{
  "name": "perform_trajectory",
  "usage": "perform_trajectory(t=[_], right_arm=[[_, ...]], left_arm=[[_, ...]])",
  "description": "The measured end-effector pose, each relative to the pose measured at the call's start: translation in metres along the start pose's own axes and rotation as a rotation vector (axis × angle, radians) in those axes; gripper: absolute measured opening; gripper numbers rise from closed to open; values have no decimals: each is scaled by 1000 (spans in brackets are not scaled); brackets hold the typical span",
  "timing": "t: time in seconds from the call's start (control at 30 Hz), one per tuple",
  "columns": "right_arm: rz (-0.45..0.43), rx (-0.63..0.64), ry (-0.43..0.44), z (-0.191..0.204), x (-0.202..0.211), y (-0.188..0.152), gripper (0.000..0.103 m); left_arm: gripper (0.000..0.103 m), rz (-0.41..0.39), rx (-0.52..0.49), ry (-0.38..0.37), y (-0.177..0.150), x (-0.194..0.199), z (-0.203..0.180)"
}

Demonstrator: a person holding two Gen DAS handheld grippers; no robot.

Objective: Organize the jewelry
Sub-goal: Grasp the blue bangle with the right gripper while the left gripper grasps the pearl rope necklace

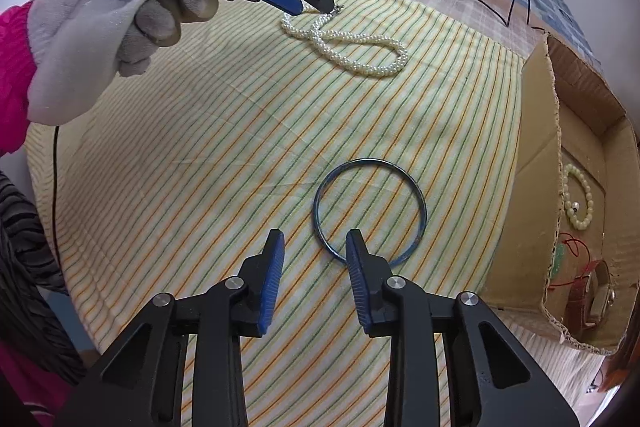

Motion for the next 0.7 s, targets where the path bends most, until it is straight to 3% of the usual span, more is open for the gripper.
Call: perform_trajectory(t=[0.7], right_arm=[[61, 86, -61, 7, -26, -5, 26]], left_arm=[[30, 36, -33, 45, 8, -36, 3]])
Point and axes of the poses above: each gripper's, at about its wrist camera, not at the fingertips, and x roughly against the way its jaws point, z to its left, y to its top, the point moved 2 cm from there along -x, roughly the way its jaws point, and after that the axes turned 15 degrees about -x, right-handed, at the moved point
